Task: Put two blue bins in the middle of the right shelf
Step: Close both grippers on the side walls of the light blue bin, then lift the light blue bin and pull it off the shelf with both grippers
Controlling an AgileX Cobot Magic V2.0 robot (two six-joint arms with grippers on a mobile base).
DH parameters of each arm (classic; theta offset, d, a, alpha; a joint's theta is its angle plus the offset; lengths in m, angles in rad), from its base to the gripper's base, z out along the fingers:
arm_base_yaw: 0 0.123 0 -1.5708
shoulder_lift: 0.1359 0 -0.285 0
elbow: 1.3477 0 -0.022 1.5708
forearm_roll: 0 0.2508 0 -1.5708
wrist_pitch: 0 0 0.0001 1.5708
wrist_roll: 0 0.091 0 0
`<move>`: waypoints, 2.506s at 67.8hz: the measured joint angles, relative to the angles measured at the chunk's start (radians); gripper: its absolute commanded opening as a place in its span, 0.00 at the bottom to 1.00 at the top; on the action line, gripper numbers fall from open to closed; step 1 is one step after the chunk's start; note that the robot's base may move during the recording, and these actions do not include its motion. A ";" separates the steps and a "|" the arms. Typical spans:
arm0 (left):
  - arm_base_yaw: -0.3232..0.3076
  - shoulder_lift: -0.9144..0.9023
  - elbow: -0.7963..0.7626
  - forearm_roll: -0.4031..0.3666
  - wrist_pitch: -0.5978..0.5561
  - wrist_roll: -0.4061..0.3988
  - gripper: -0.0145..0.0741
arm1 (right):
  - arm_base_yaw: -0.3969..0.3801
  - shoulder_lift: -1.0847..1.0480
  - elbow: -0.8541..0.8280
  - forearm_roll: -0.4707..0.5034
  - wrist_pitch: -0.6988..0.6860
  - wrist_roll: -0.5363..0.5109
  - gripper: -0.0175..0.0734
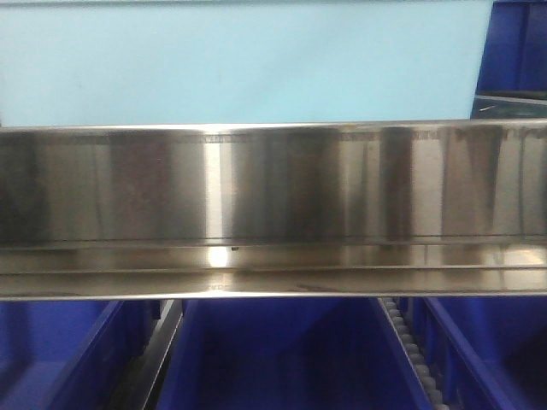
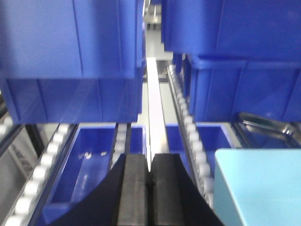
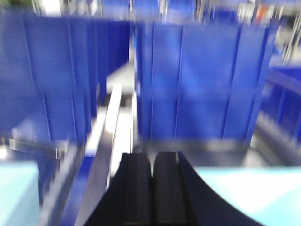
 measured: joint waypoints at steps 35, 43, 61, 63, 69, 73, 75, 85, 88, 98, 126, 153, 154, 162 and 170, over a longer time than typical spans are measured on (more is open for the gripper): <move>-0.125 0.305 -0.429 -0.032 0.426 -0.021 0.04 | 0.221 0.319 -0.262 0.028 0.342 0.168 0.01; -0.185 0.380 -0.497 0.052 0.506 -0.120 0.04 | 0.314 0.410 -0.359 -0.119 0.453 0.308 0.01; -0.277 0.525 -0.661 0.186 0.724 -0.260 0.04 | 0.456 0.604 -0.581 -0.212 0.675 0.431 0.01; -0.280 0.536 -0.671 0.183 0.726 -0.263 0.04 | 0.464 0.628 -0.600 -0.214 0.690 0.436 0.01; -0.280 0.562 -0.684 0.161 0.735 -0.263 0.04 | 0.477 0.680 -0.649 -0.212 0.729 0.440 0.01; -0.280 0.578 -0.686 0.140 0.741 -0.265 0.04 | 0.484 0.709 -0.676 -0.210 0.738 0.442 0.01; -0.280 0.581 -0.687 0.132 0.744 -0.265 0.04 | 0.487 0.721 -0.684 -0.210 0.740 0.444 0.01; -0.280 0.600 -0.688 0.087 0.748 -0.265 0.14 | 0.512 0.753 -0.696 -0.208 0.745 0.470 0.09; -0.280 0.605 -0.688 0.083 0.748 -0.266 0.19 | 0.520 0.759 -0.696 -0.208 0.745 0.475 0.17; -0.280 0.609 -0.688 0.078 0.748 -0.266 0.45 | 0.527 0.773 -0.698 -0.198 0.749 0.479 0.43; -0.280 0.611 -0.566 0.080 0.748 -0.267 0.52 | 0.527 0.785 -0.618 -0.193 0.749 0.489 0.46; -0.280 0.614 -0.480 0.087 0.746 -0.267 0.52 | 0.527 0.794 -0.540 -0.189 0.745 0.507 0.46; -0.280 0.617 -0.480 0.087 0.746 -0.267 0.52 | 0.527 0.795 -0.540 -0.189 0.745 0.507 0.46; -0.280 0.633 -0.480 0.089 0.746 -0.267 0.52 | 0.527 0.804 -0.540 -0.187 0.743 0.507 0.46; -0.280 0.646 -0.478 0.089 0.746 -0.267 0.52 | 0.527 0.806 -0.540 -0.187 0.740 0.507 0.46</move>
